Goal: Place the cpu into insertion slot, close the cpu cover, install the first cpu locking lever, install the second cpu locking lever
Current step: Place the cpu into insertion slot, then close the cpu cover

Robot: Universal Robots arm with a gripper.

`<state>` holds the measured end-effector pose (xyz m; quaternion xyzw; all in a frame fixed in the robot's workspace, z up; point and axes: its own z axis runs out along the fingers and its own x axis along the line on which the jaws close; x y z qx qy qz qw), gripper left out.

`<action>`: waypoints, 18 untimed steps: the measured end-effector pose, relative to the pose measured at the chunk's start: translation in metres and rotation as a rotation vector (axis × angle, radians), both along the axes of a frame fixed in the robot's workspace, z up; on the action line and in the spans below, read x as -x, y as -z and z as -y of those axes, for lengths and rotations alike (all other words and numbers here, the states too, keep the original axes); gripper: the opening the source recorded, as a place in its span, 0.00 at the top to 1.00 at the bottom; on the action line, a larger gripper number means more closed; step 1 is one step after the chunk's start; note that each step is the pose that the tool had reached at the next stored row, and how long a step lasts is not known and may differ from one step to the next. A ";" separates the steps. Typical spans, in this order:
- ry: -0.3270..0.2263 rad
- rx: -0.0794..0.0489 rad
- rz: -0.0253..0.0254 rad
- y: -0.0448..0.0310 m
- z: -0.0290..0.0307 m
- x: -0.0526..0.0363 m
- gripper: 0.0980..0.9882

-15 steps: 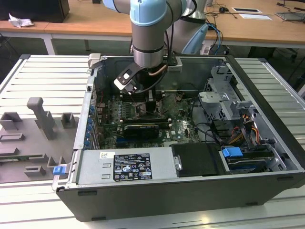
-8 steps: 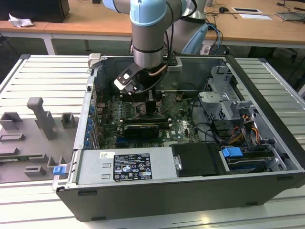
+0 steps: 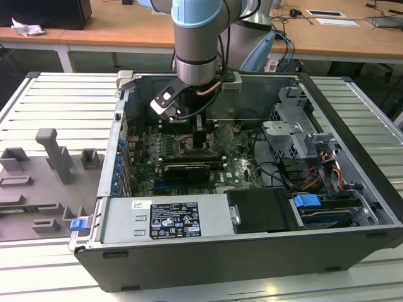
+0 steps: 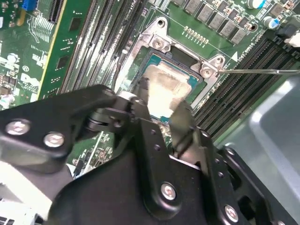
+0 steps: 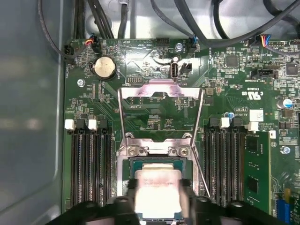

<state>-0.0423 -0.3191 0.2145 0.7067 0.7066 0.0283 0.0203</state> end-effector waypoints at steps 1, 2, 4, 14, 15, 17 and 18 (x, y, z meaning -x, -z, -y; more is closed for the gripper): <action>0.000 0.002 0.0001 -0.0011 0.0000 -0.0001 0.66; 0.000 0.002 0.0001 -0.0018 0.0000 0.0000 0.73; 0.000 0.003 0.0000 -0.0029 0.0000 0.0000 0.86; 0.000 0.002 0.0002 -0.0076 0.0000 -0.0001 0.99; 0.000 0.003 0.0000 -0.0077 0.0000 -0.0005 0.99; 0.000 0.003 -0.0015 -0.0078 0.0000 -0.0038 0.99; 0.000 0.003 -0.0020 -0.0077 0.0000 -0.0050 0.99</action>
